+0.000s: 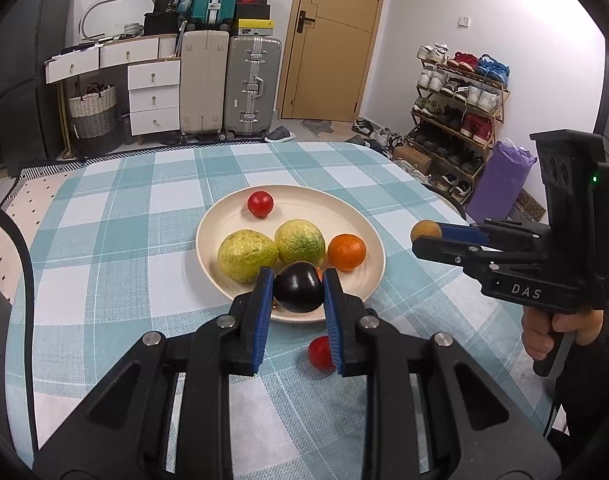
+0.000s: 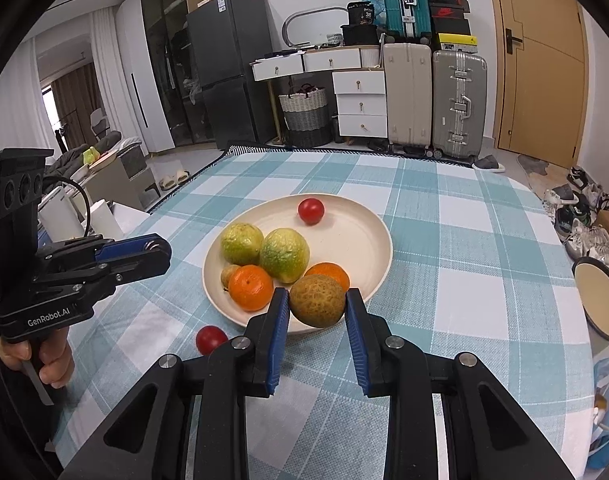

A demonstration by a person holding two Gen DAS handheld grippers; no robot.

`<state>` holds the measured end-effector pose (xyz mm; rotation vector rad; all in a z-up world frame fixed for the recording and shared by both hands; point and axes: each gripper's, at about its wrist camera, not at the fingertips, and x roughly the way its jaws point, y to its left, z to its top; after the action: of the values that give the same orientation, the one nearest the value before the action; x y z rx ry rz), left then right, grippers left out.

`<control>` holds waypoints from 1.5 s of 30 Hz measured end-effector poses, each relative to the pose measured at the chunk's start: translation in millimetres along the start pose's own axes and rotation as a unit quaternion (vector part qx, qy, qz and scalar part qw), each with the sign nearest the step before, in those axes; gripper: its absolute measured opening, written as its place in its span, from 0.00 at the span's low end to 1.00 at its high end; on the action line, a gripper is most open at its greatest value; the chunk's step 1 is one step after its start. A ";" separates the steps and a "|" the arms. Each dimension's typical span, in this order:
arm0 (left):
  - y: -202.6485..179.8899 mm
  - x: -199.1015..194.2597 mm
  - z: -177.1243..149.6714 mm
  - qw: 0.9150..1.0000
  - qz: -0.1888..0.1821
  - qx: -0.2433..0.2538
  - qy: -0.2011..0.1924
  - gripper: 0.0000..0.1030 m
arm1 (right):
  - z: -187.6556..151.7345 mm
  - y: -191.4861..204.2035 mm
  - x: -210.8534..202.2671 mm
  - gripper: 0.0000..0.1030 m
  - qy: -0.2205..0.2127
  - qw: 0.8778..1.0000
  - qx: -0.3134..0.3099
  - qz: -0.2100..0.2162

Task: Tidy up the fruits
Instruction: 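Carry the kiwi and plum onto the plate and open both tools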

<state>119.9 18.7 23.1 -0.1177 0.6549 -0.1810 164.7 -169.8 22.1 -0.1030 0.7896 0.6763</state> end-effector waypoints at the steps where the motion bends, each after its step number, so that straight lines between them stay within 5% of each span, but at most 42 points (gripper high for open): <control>1: -0.6 1.6 1.2 1.000 0.000 -0.001 0.002 0.21 | 0.9 -1.2 0.6 0.28 0.001 1.000 0.002 -0.001; 45: 46.0 130.1 63.6 0.999 0.024 -0.013 0.043 0.21 | 41.8 -31.7 86.8 0.28 0.044 0.998 0.041 0.005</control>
<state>266.2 40.4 -11.7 -0.1202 0.7457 -0.1313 253.6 -135.6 -12.7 -0.0546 0.9014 0.6522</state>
